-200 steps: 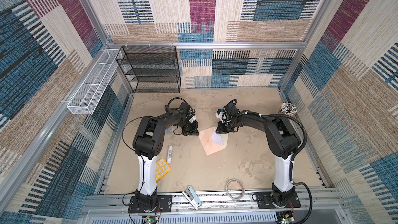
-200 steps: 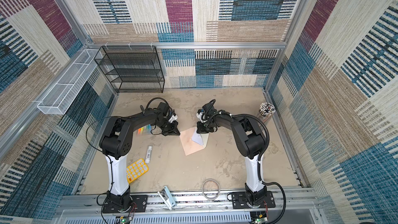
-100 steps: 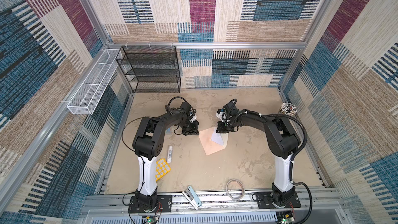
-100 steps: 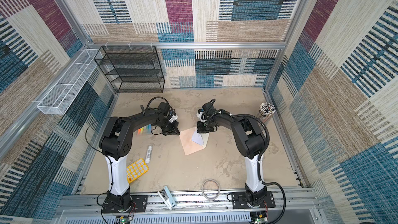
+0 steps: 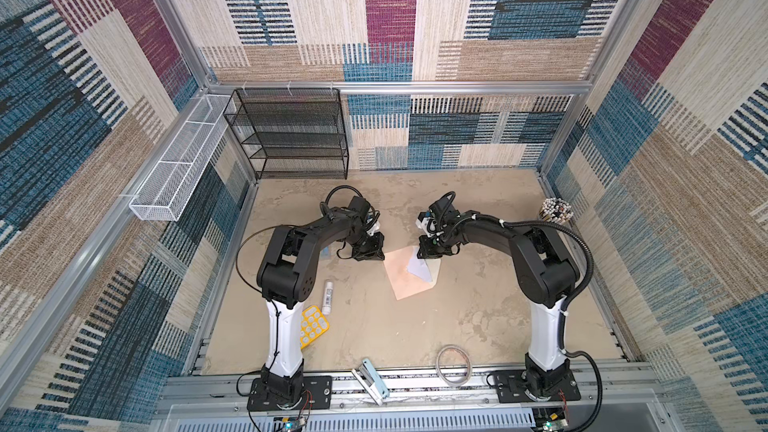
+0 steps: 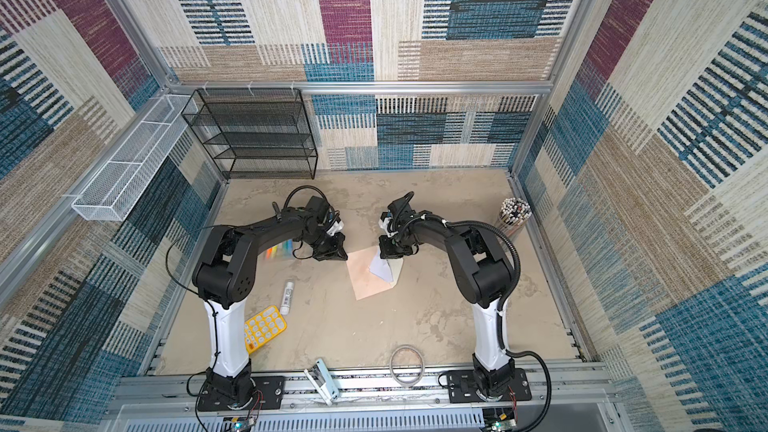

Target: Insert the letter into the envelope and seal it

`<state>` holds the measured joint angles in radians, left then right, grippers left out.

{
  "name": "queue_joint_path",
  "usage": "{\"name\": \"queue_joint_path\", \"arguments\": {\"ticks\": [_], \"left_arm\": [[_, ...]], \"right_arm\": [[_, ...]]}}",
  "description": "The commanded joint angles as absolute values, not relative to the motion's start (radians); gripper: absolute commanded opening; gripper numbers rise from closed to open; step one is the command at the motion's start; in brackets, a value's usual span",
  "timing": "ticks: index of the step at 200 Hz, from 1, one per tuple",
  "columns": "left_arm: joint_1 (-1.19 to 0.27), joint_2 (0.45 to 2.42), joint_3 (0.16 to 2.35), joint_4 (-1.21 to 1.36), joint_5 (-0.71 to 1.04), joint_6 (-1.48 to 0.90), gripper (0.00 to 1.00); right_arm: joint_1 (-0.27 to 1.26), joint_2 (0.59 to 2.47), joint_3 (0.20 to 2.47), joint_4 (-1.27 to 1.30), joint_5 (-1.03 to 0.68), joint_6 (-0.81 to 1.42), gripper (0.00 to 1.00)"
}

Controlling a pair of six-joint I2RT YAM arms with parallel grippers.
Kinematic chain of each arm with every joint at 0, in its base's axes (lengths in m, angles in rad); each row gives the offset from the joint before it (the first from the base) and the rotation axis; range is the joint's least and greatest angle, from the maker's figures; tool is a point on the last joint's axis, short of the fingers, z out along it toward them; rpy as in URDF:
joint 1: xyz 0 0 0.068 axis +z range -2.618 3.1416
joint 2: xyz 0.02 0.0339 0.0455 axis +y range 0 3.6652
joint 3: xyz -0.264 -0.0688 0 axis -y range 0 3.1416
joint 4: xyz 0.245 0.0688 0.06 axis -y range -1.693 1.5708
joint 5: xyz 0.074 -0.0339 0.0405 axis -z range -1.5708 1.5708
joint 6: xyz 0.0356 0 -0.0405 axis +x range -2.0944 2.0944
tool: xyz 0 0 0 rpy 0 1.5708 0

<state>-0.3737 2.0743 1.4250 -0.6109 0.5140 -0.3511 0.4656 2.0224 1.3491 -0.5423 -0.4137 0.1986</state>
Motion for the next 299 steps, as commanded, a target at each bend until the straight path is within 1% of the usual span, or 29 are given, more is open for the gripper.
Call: {"name": "queue_joint_path", "arguments": {"ticks": [1,82,148,185,225,232,247,260,266,299], "left_arm": [[-0.374,2.079,1.435,-0.62,0.533,-0.328,0.0],[-0.374,2.08,1.442,-0.62,0.532,-0.327,0.0],[-0.372,2.071,1.442,-0.625,0.522,-0.317,0.0],[-0.374,2.072,1.439,-0.618,0.527,-0.322,0.0],[-0.374,2.068,1.437,-0.618,0.526,-0.322,0.0],[-0.374,2.068,1.437,-0.618,0.527,-0.322,0.0],[-0.373,2.068,1.437,-0.618,0.526,-0.322,0.0],[-0.373,2.066,1.435,-0.618,0.526,-0.322,0.0],[-0.373,2.065,1.434,-0.619,0.528,-0.322,0.0],[-0.373,2.062,1.43,-0.617,0.525,-0.322,0.0]], "right_arm": [[0.472,2.031,1.36,-0.521,-0.444,0.183,0.09],[0.475,2.046,1.339,-0.469,-0.504,0.184,0.1],[0.47,2.037,1.363,-0.506,-0.459,0.145,0.1],[0.47,2.036,1.345,-0.486,-0.507,0.152,0.11],[0.47,2.012,1.32,-0.477,-0.516,0.153,0.15],[0.469,2.01,1.318,-0.479,-0.512,0.153,0.19],[0.465,1.998,1.311,-0.48,-0.509,0.158,0.23],[0.458,1.988,1.303,-0.479,-0.508,0.165,0.3],[0.454,1.981,1.296,-0.477,-0.508,0.168,0.32],[0.443,1.955,1.264,-0.473,-0.516,0.178,0.31]]}}
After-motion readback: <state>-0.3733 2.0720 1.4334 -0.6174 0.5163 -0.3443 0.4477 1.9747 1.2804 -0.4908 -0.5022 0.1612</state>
